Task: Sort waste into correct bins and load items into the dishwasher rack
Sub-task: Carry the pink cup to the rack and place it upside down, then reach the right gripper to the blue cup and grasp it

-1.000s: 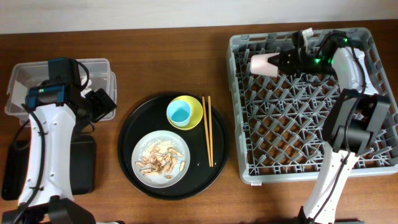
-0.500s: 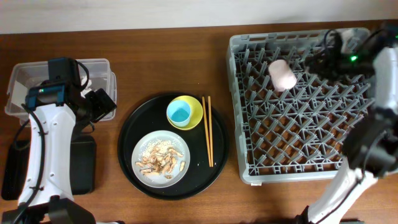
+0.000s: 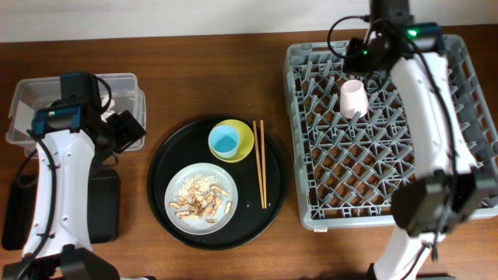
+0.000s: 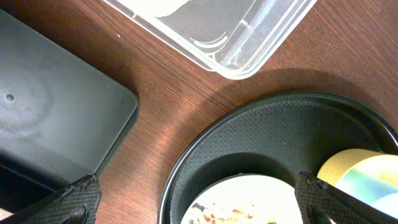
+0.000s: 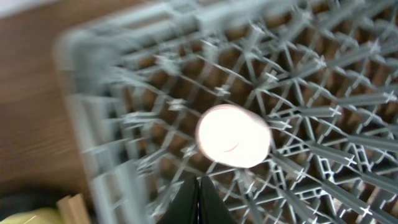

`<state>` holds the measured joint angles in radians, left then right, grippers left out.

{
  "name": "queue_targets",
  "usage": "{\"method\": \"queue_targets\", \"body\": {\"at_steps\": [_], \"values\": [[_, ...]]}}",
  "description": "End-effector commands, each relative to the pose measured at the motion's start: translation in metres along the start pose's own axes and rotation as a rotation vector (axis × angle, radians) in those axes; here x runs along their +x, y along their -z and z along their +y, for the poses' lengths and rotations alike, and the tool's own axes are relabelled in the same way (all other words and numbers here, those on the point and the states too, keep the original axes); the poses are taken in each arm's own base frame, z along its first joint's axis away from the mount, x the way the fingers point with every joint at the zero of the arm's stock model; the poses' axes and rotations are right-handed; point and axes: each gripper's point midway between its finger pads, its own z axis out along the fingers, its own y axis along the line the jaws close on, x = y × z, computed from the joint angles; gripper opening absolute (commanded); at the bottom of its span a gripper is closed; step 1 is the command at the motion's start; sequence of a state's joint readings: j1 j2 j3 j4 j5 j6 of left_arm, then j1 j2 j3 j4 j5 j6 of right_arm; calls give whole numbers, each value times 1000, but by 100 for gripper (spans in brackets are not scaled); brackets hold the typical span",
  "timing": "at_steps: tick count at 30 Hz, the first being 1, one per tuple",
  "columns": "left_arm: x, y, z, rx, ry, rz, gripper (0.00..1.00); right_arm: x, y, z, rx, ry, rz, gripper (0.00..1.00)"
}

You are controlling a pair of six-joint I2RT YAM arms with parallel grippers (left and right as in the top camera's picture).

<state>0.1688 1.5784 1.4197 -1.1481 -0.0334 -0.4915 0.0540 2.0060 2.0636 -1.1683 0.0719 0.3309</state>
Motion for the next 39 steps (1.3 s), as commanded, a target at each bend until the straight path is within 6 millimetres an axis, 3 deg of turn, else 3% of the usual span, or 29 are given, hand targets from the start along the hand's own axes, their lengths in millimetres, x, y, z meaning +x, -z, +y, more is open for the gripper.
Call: {"method": "queue_targets", "body": {"at_steps": [1, 4, 7, 11, 15, 19, 22, 24, 27, 28, 29, 30, 33, 34, 37, 39], "values": [[-4, 7, -1, 14, 11, -19, 99, 6, -49, -23, 125, -55, 59, 4], [-4, 7, -1, 14, 11, -19, 99, 12, -77, -33, 149, -67, 106, 4], [-4, 7, -1, 14, 11, -19, 99, 10, -77, -43, 154, -88, 108, 4], [-4, 7, -1, 14, 11, -19, 99, 8, -80, -25, 28, -100, 121, 4], [-4, 7, -1, 14, 11, -19, 99, 27, -94, -33, 70, -39, 201, 4], [-4, 7, -1, 14, 11, -19, 99, 36, -74, -70, 271, -67, 214, 4], [-4, 7, -1, 14, 11, -19, 99, 39, -44, -72, 283, -109, 208, 4], [-4, 7, -1, 14, 11, -19, 99, 37, -17, -45, 139, -111, 196, 4], [-4, 7, -1, 14, 11, -19, 99, 47, 41, 55, -383, 107, 195, 4], [-4, 7, -1, 14, 11, -19, 99, 57, 66, 93, -561, 220, 190, 12], [-4, 7, -1, 14, 11, -19, 99, 78, 84, 133, -671, 347, 196, 41], [-4, 7, -1, 14, 11, -19, 99, 94, 86, 153, -668, 408, 208, 64], [-4, 7, -1, 14, 11, -19, 99, 144, 66, 211, -550, 601, 215, 80], [-4, 7, -1, 14, 11, -19, 99, 156, 61, 223, -527, 628, 218, 81], [-4, 7, -1, 14, 11, -19, 99, 222, 38, 279, -451, 803, 218, 80], [-4, 7, -1, 14, 11, -19, 99, 235, 17, 289, -327, 786, 173, 80]]}}
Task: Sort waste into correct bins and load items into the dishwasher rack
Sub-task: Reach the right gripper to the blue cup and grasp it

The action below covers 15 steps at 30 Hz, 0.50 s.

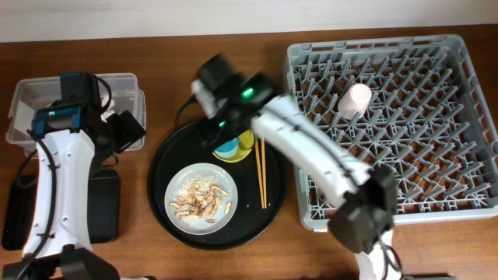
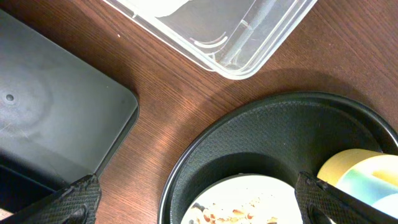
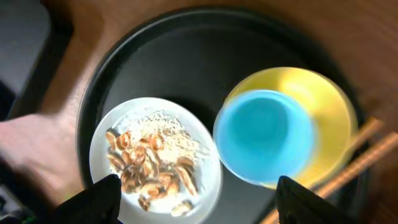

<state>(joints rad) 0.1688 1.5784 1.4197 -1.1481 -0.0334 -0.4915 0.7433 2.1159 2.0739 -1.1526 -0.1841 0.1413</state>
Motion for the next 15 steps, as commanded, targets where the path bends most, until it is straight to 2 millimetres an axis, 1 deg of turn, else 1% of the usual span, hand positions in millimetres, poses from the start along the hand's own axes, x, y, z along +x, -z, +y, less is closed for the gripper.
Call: {"method": "queue_targets", "body": {"at_steps": [1, 2, 4, 5, 7, 8, 9, 10, 12, 13, 15], "values": [[-4, 7, -1, 14, 11, -19, 99, 0, -35, -6, 197, -24, -2, 78], [-4, 7, -1, 14, 11, -19, 99, -2, -49, -1, 194, 8, -1, 76], [-4, 7, -1, 14, 11, -19, 99, -2, -65, -2, 202, 12, 7, 66], [-4, 7, -1, 14, 11, -19, 99, 0, -75, -7, 220, 12, 18, 59], [-4, 7, -1, 14, 11, -19, 99, 4, -88, -16, 257, 11, 39, 58], [-4, 7, -1, 14, 11, -19, 99, 5, -90, -21, 283, 12, 41, 58], [-4, 7, -1, 14, 11, -19, 99, 4, -90, -21, 286, 13, 39, 57], [-4, 7, -1, 14, 11, -19, 99, 3, -91, -21, 285, 12, 34, 50], [-4, 7, -1, 14, 11, -19, 99, 3, -90, -21, 285, 9, 33, 21], [-4, 7, -1, 14, 11, -19, 99, 2, -88, -20, 283, 8, 27, 13], [-4, 7, -1, 14, 11, -19, 99, -5, -75, -16, 274, -2, 3, 4]]}}
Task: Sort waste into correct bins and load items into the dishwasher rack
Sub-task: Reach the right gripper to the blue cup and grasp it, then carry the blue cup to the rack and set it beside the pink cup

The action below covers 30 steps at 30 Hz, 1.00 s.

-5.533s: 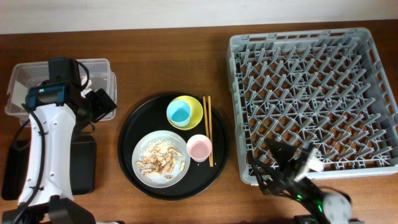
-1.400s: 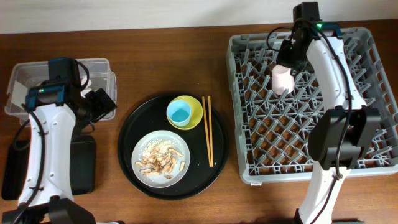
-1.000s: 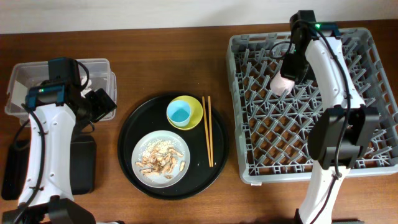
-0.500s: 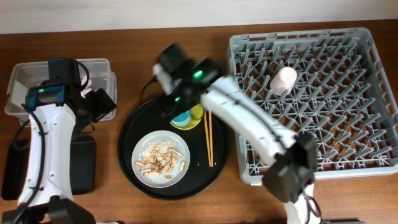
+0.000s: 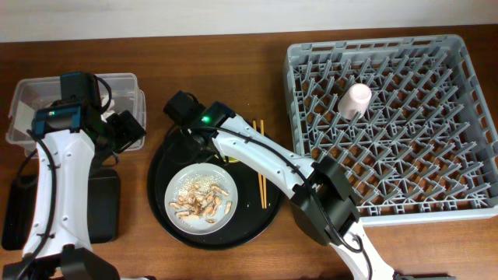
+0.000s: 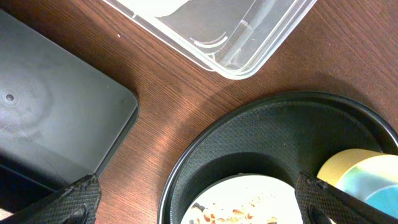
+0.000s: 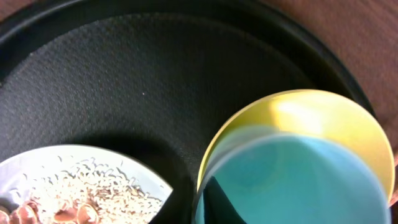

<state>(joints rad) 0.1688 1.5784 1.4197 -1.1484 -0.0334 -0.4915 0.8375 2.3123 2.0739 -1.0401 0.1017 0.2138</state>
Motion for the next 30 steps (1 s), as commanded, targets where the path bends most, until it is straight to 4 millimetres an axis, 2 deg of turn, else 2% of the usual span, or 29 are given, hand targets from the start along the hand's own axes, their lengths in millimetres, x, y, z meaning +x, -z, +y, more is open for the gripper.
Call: {"method": "queue_targets", "body": {"at_steps": [1, 4, 5, 7, 8, 9, 10, 11, 12, 14, 15, 17, 19, 22, 27, 30], "values": [[-4, 7, -1, 14, 11, -20, 99, -14, 29, -4, 6, -25, -51, 4], [-4, 7, -1, 14, 11, -20, 99, -30, 77, -25, 13, -88, -96, 4], [-4, 7, -1, 14, 11, -20, 99, -38, 114, -50, 20, -154, -131, 4], [-4, 7, -1, 14, 11, -20, 99, -36, 169, -102, 42, -290, -171, 4], [-4, 7, -1, 14, 11, -20, 99, -26, 200, -136, 32, -365, -182, 4], [-4, 7, -1, 14, 11, -20, 99, -16, 218, -159, 18, -421, -184, 4], [-4, 7, -1, 14, 11, -20, 99, -4, 231, -182, 5, -479, -175, 4], [-4, 7, -1, 14, 11, -20, 99, 8, 249, -214, -127, -483, -199, 4], [-4, 7, -1, 14, 11, -20, 99, 11, 253, -227, -182, -508, -214, 4], [-4, 7, -1, 14, 11, -20, 99, 26, 264, -275, -339, -624, -266, 4], [-4, 7, -1, 14, 11, -20, 99, 35, 264, -291, -432, -642, -283, 4], [-4, 7, -1, 14, 11, -20, 99, 50, 253, -304, -575, -665, -279, 4], [-4, 7, -1, 14, 11, -20, 99, 68, 223, -303, -744, -666, -238, 4], [-4, 7, -1, 14, 11, -20, 99, 85, 194, -289, -1028, -684, -292, 4], [-4, 7, -1, 14, 11, -20, 99, 134, 148, -303, -1147, -858, -343, 4], [-4, 7, -1, 14, 11, -20, 99, 148, 136, -315, -1129, -890, -373, 4]]}}
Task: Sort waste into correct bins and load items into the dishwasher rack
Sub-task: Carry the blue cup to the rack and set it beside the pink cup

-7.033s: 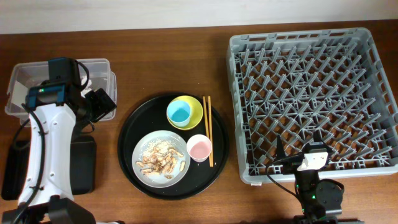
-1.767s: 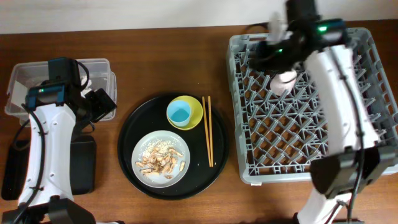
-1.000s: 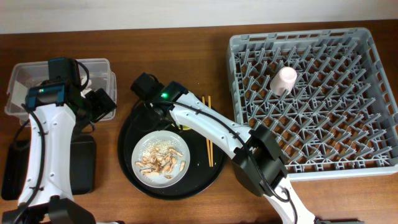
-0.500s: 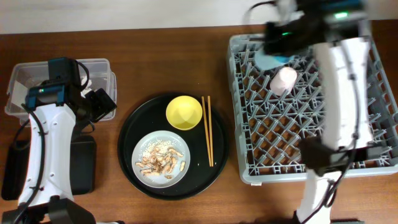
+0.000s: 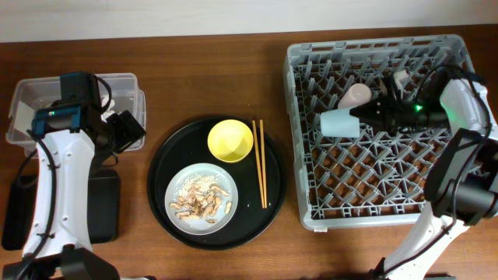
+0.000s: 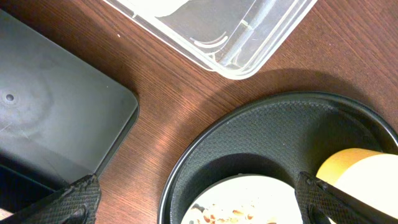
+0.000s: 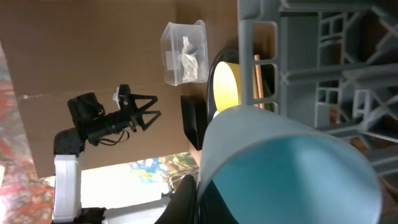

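Observation:
My right gripper (image 5: 367, 114) is shut on the rim of a light blue cup (image 5: 340, 123), which lies on its side just above the left-middle of the grey dishwasher rack (image 5: 459, 204). The cup (image 7: 292, 168) fills the right wrist view, with the gripper (image 7: 198, 196) pinching its wall. A pink cup (image 5: 355, 96) stands in the rack behind it. On the black tray (image 5: 167, 159) sit a yellow bowl (image 5: 230, 141), a white plate of food scraps (image 5: 201, 197) and a pair of chopsticks (image 5: 259, 163). My left gripper (image 6: 199, 199) hangs open over the tray's left edge.
A clear plastic bin (image 5: 47, 97) holding white waste stands at the far left. Below it lies a black bin (image 5: 101, 206). The left arm hangs between these bins and the tray. Bare wood separates the tray from the rack.
My right gripper was down at the blue cup inside the yellow bowl; now it holds that cup on its side over the rack. The yellow bowl stands bare. The left arm has not moved.
My right gripper was shut above the pink cup in the rack. Then it was open over the tray, above the blue cup nested in the yellow bowl. Then it was low at the cup's rim, and now it holds the cup over the rack.

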`<state>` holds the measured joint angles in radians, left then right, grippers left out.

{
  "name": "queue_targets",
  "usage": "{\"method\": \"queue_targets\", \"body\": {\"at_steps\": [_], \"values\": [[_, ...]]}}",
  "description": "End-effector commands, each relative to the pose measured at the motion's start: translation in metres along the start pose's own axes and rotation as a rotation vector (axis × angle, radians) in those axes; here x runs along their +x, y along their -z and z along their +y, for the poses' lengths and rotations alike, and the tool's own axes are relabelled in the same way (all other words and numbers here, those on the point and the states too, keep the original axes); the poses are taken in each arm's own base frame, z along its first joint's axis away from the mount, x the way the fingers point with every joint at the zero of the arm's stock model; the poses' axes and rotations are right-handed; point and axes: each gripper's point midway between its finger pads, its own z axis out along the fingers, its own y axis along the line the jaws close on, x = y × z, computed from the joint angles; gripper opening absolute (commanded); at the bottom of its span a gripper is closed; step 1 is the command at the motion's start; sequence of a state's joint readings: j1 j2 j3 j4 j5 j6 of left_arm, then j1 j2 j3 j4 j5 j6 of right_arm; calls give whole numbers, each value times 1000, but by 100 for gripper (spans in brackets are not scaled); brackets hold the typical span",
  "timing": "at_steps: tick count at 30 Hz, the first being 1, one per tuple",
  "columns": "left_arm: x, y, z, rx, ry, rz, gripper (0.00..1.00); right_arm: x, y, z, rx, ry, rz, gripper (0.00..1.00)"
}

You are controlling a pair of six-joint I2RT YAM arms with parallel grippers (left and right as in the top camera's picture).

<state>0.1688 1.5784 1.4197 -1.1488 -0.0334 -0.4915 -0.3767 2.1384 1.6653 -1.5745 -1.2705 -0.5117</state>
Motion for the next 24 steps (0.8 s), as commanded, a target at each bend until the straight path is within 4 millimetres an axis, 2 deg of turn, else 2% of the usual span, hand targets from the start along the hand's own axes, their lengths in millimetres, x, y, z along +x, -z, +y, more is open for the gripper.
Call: {"method": "queue_targets", "body": {"at_steps": [1, 7, 10, 14, 19, 22, 24], "values": [[-4, 7, -1, 14, 11, -20, 99, -5, 14, -3, -46, 20, -69, 4], [-4, 7, -1, 14, 11, -20, 99, -3, 17, -14, 6, 24, -54, 6], [-4, 7, -1, 14, 11, -20, 99, -4, 11, -1, -56, -17, -61, 4], [-4, 7, -1, 14, 11, -20, 99, -4, -1, 1, -54, 28, -39, 4], [-4, 7, -1, 14, 11, -20, 99, -7, 8, -33, 105, -44, -24, 4], [-4, 7, -1, 14, 11, -20, 99, -8, 18, -37, 113, -58, -45, 19], [-4, 7, -1, 14, 11, -20, 99, -9, 25, -37, 112, -70, -60, 24]]}}
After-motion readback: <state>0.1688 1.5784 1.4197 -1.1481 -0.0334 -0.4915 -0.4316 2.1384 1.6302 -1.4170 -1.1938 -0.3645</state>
